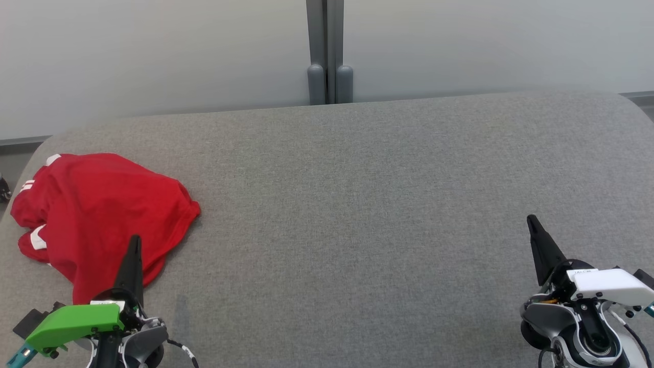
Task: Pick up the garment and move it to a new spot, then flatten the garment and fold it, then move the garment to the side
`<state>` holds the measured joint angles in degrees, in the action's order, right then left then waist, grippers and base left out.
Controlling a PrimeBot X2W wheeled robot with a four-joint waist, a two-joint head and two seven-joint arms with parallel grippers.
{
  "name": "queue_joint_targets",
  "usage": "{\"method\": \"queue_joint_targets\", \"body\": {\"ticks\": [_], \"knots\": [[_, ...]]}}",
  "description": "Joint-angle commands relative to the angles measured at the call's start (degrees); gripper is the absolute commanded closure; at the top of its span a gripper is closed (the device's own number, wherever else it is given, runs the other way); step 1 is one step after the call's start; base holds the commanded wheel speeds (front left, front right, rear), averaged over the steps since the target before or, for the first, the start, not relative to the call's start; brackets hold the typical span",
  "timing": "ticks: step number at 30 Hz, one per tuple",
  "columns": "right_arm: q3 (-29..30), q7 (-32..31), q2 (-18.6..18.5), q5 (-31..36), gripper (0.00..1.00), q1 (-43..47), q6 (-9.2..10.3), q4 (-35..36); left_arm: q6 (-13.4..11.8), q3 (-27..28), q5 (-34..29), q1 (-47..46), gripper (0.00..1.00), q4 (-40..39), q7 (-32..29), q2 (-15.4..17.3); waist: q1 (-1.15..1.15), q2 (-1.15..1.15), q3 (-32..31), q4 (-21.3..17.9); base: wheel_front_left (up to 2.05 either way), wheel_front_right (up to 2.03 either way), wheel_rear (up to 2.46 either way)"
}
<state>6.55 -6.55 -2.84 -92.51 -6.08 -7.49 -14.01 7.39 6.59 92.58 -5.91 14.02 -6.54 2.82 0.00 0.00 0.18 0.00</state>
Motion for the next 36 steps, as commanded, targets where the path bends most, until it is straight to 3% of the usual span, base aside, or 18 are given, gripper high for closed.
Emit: {"method": "queue_joint_targets", "body": {"ticks": [1,36], "knots": [[0.0,-0.09,-0.07,0.21,1.0,-0.31,0.0,-0.07,0.29,0.04,-0.35,-0.68,1.0,0.02,-0.09,0.16,0.0,0.0,0.0,0.0,0.0,0.0,0.0],[0.0,-0.09,-0.07,0.22,1.0,-0.31,0.0,-0.07,0.29,0.04,-0.35,-0.68,1.0,0.03,-0.09,0.16,0.0,0.0,0.0,0.0,0.0,0.0,0.0]]}}
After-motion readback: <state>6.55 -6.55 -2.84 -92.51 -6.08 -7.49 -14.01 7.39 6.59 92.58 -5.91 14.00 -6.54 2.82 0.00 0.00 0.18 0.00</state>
